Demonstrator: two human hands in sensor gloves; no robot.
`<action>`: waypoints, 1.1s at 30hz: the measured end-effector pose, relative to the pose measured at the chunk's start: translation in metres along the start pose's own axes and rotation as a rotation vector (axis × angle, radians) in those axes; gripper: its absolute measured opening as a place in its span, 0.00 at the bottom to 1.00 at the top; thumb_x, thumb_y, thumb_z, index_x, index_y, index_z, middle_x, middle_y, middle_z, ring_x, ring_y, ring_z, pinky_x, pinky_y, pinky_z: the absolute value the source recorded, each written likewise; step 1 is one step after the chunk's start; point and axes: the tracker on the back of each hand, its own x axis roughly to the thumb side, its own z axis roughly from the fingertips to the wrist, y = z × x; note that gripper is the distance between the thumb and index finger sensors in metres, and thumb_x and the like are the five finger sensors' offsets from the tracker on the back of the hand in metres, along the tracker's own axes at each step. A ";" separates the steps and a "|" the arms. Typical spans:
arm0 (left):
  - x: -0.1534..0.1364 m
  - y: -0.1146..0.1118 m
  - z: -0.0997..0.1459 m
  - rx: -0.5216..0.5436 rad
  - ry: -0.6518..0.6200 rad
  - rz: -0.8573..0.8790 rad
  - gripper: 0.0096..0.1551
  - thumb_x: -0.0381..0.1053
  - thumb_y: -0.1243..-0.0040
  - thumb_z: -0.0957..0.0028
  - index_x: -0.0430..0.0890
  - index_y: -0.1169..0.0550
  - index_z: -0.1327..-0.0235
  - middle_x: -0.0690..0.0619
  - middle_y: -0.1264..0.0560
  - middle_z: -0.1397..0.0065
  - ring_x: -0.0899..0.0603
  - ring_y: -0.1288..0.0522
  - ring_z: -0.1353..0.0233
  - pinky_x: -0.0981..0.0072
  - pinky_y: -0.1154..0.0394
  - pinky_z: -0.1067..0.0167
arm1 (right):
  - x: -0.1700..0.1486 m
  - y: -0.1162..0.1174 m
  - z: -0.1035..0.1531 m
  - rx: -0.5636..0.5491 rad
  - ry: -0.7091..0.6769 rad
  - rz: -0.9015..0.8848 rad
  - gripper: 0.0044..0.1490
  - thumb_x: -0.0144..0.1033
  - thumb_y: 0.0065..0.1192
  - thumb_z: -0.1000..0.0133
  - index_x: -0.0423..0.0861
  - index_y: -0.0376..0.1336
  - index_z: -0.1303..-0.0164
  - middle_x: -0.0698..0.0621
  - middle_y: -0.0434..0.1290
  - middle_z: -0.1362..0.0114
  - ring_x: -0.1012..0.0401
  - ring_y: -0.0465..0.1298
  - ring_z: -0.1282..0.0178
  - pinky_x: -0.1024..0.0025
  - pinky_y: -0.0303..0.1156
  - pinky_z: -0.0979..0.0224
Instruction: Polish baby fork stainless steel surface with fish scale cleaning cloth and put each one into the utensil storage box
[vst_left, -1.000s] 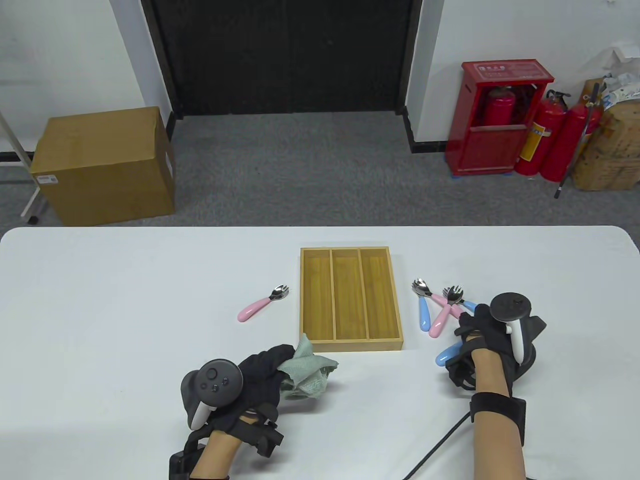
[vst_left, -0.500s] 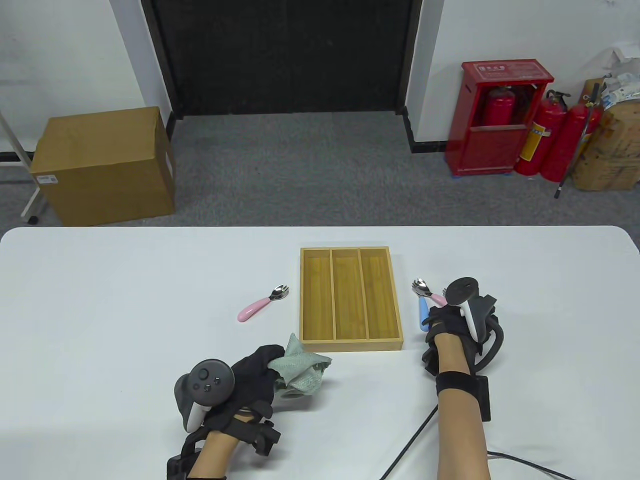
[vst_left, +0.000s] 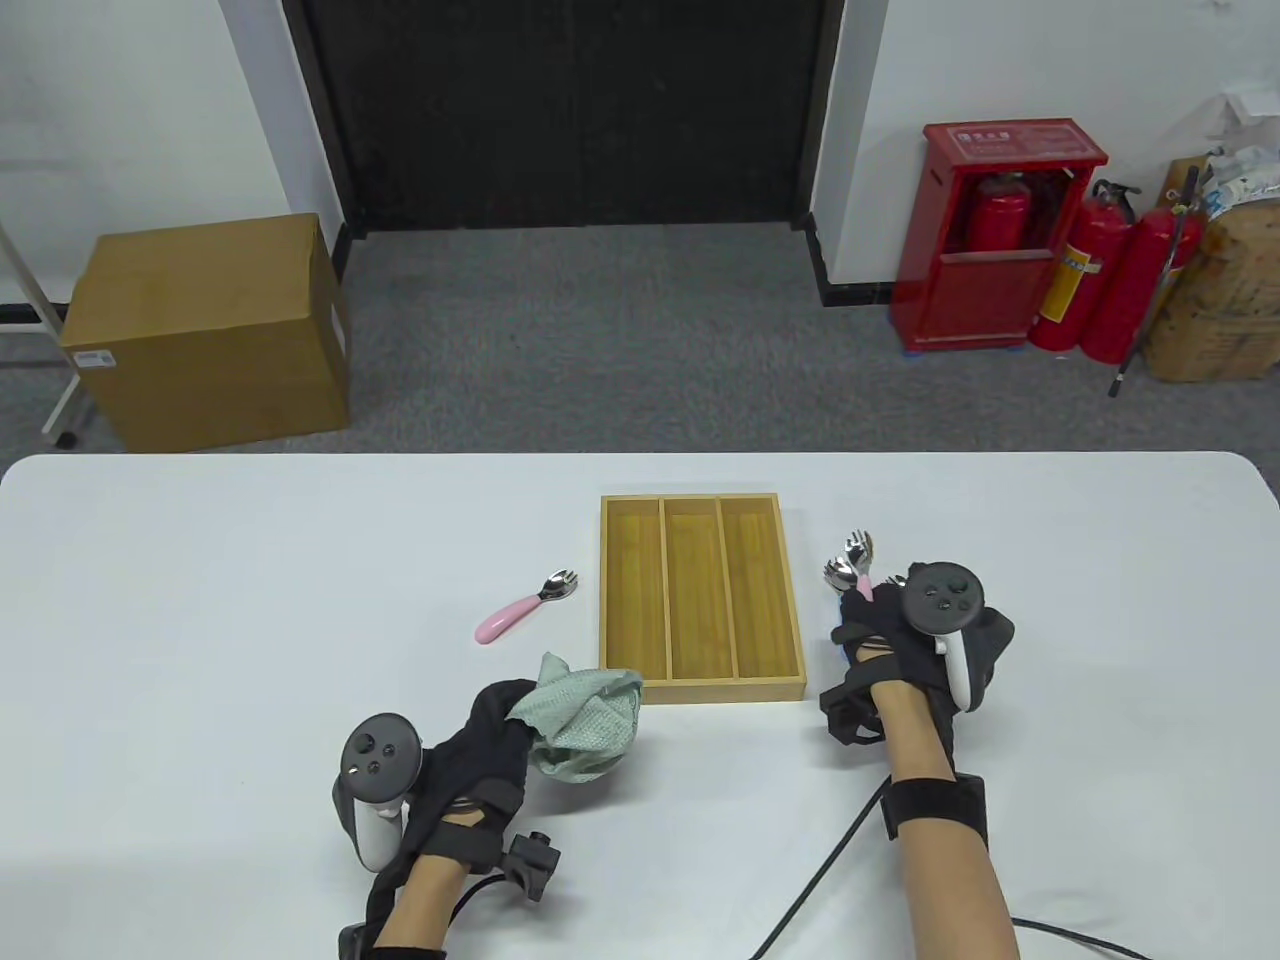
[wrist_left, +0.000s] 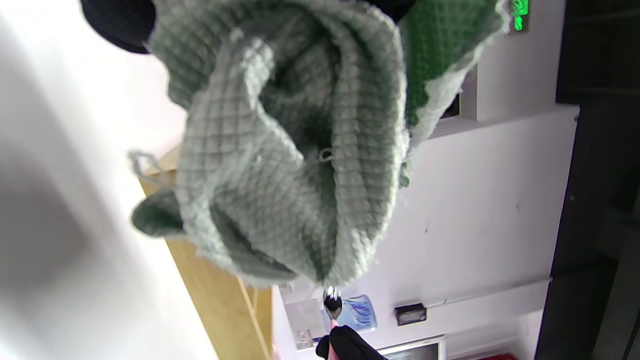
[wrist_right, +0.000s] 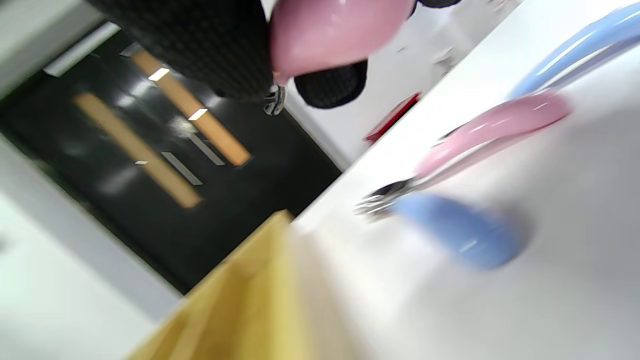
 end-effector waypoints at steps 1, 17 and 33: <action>-0.001 0.000 0.000 -0.002 0.004 0.029 0.24 0.51 0.48 0.43 0.48 0.30 0.35 0.50 0.20 0.34 0.38 0.18 0.35 0.37 0.29 0.36 | 0.006 0.002 0.007 0.026 -0.040 -0.045 0.28 0.43 0.67 0.51 0.35 0.70 0.51 0.35 0.52 0.21 0.35 0.50 0.23 0.31 0.45 0.28; -0.013 0.003 0.000 -0.060 0.031 0.376 0.25 0.55 0.53 0.39 0.48 0.35 0.32 0.50 0.24 0.28 0.39 0.21 0.29 0.38 0.30 0.32 | 0.087 0.068 0.134 0.364 -0.371 -0.286 0.27 0.45 0.66 0.51 0.42 0.72 0.48 0.35 0.80 0.39 0.38 0.80 0.43 0.36 0.71 0.43; -0.008 -0.010 0.000 -0.145 -0.026 0.500 0.25 0.56 0.55 0.39 0.50 0.37 0.30 0.53 0.27 0.25 0.41 0.23 0.25 0.38 0.31 0.30 | 0.080 0.078 0.150 0.392 -0.387 -0.324 0.27 0.45 0.66 0.51 0.41 0.73 0.49 0.37 0.84 0.51 0.44 0.84 0.58 0.42 0.75 0.53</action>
